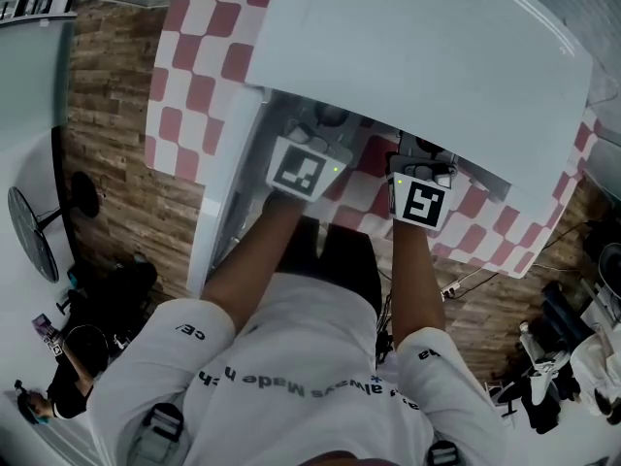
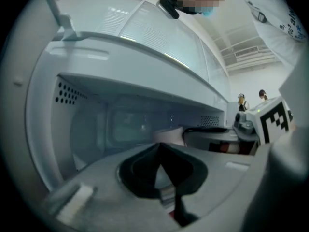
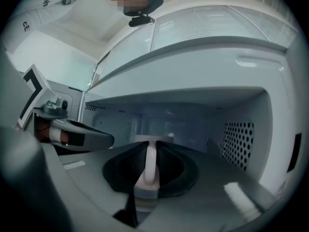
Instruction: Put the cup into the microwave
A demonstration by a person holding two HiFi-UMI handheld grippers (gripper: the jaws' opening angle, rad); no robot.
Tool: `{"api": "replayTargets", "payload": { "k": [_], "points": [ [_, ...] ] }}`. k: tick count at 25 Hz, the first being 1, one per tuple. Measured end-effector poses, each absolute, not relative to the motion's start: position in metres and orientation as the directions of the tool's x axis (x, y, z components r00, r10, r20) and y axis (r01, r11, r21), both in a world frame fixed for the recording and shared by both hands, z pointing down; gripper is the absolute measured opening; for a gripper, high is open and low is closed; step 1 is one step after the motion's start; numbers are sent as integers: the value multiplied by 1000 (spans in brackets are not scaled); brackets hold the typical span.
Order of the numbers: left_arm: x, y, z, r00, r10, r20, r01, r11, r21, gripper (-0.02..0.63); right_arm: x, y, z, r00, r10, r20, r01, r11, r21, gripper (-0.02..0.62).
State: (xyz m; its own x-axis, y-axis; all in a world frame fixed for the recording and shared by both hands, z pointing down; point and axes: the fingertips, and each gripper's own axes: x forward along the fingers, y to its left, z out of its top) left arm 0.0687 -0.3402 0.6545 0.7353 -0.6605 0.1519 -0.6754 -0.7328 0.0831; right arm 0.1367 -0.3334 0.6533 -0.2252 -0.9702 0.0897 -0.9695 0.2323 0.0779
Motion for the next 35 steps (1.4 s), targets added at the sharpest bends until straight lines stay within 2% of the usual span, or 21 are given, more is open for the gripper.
{"api": "replayTargets", "payload": {
  "k": [8, 18, 21, 23, 35],
  "points": [
    [72, -342, 663, 742, -652, 158, -667, -741, 77, 3, 144, -336, 666, -218, -971, 99, -972, 224, 64, 48],
    [74, -338, 647, 742, -649, 165, -666, -742, 78, 3, 143, -334, 693, -232, -950, 210, -972, 237, -1, 54],
    [72, -335, 640, 739, -653, 168, -670, -738, 80, 4, 139, -334, 688, -241, -940, 241, -970, 242, -26, 129],
    [72, -332, 633, 740, -651, 170, -669, -740, 77, 3, 139, -331, 679, -231, -941, 248, -972, 233, -22, 143],
    [59, -287, 576, 749, -622, 228, -654, -749, 107, 3, 150, -271, 603, -254, -927, 275, -966, 255, -34, 96]
  ]
}}
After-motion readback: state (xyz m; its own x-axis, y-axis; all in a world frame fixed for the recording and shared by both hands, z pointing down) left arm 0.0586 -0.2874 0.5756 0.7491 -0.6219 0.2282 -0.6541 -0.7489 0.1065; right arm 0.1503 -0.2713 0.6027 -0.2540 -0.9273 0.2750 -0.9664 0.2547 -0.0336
